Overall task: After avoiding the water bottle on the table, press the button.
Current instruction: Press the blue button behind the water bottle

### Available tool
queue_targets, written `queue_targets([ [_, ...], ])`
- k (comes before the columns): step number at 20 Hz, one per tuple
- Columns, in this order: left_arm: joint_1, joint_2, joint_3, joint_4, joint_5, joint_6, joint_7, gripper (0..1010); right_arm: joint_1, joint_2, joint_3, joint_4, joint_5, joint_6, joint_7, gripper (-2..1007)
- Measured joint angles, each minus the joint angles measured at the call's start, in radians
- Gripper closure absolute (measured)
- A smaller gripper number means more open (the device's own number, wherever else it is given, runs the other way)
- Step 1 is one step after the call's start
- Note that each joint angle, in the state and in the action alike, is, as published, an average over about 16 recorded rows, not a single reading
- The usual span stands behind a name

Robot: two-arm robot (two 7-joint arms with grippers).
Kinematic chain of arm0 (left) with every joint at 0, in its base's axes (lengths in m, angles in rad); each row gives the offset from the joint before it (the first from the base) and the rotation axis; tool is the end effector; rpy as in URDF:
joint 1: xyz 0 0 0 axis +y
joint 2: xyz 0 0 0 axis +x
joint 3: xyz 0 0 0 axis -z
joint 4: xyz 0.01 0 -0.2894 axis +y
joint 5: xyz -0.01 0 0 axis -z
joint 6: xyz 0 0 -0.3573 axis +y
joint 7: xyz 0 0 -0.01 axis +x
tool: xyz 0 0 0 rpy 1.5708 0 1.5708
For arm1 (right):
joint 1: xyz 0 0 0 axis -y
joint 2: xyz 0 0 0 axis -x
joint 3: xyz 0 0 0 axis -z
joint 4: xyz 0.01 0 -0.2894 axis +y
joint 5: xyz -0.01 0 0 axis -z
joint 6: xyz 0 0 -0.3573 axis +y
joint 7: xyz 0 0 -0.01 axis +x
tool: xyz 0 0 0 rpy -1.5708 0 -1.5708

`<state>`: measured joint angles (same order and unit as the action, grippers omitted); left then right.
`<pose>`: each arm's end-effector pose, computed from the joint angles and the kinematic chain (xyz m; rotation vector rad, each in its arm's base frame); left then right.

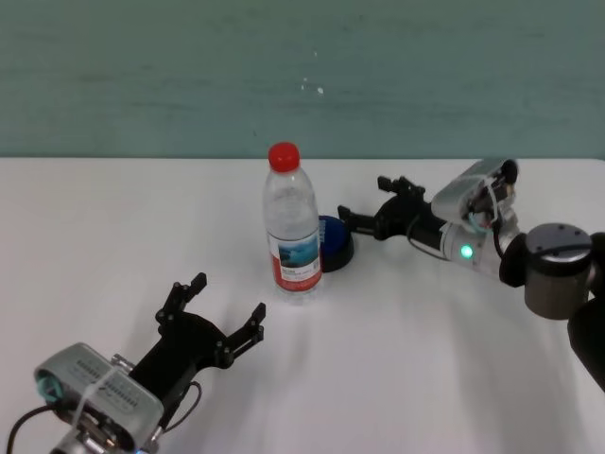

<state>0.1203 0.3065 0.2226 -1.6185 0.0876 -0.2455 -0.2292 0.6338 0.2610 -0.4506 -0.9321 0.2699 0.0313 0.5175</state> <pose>0.3299 0.0048 -0.3336 0.1825 -0.3394 1.0312 0.5322 -0.0075 -0.2700 -0.2469 0.0010 -0.8553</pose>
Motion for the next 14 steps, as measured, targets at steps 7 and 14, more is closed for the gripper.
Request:
queue_targets([
  [7, 0.000, 0.000, 0.000, 0.000, 0.000, 0.000, 0.000, 10, 0.026, -0.029, -0.008, 0.067, -0.021, -0.014, 0.009, 2],
  [14, 0.000, 0.000, 0.000, 0.000, 0.000, 0.000, 0.000, 10, 0.052, -0.059, -0.011, 0.141, -0.039, -0.037, 0.017, 2],
])
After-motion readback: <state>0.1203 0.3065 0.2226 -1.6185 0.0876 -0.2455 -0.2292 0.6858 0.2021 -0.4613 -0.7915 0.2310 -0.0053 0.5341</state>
